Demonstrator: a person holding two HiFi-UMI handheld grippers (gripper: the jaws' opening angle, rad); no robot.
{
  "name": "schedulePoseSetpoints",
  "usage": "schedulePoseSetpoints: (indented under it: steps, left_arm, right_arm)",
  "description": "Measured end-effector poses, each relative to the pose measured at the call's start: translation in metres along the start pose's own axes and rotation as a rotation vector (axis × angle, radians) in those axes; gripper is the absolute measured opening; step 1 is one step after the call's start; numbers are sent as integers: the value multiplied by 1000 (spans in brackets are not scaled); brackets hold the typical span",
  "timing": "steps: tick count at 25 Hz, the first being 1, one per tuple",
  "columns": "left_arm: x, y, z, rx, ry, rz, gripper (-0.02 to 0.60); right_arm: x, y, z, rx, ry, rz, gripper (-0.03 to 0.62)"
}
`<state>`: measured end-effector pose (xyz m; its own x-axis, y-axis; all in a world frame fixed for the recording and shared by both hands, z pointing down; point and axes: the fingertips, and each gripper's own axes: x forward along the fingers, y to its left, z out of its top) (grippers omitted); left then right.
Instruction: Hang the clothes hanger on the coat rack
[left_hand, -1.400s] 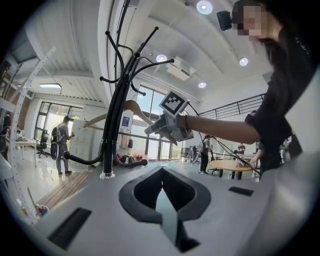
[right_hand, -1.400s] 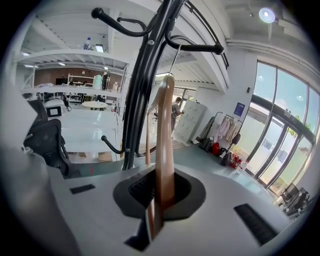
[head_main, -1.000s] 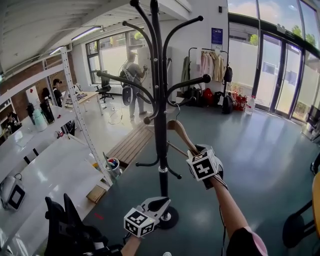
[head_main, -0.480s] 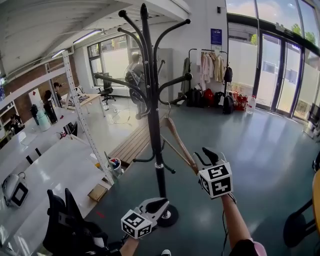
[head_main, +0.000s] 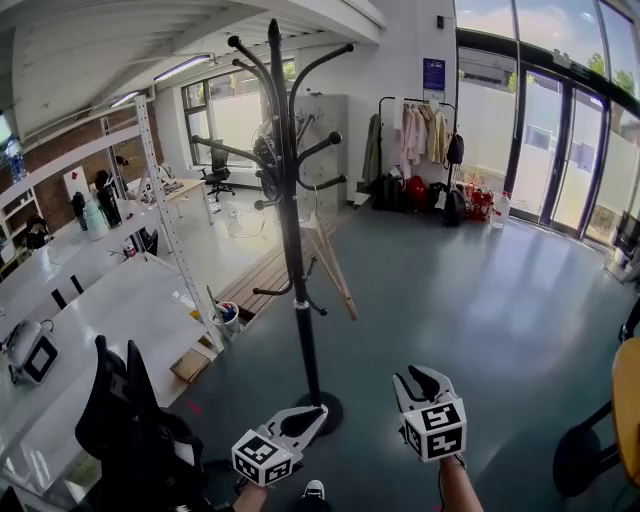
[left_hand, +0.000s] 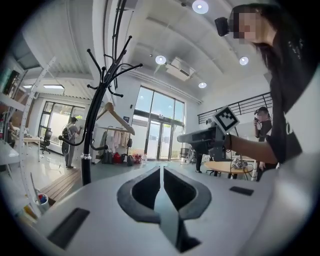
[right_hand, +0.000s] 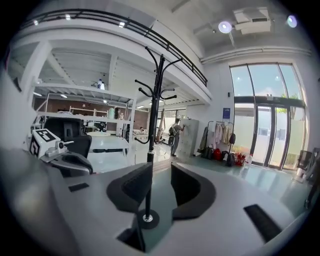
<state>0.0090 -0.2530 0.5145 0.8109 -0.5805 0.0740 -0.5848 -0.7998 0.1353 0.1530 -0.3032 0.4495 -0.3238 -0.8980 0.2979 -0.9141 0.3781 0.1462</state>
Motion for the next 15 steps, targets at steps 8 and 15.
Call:
schedulePoseSetpoints:
  steps: [8, 15]
  left_arm:
    - [-50, -108, -36, -71, 10, 56, 17]
    - [-95, -150, -47, -77, 44, 105, 17]
  right_arm:
    - [-98, 63, -90, 225, 50, 156, 120]
    - [-137, 127, -123, 304, 104, 279, 118]
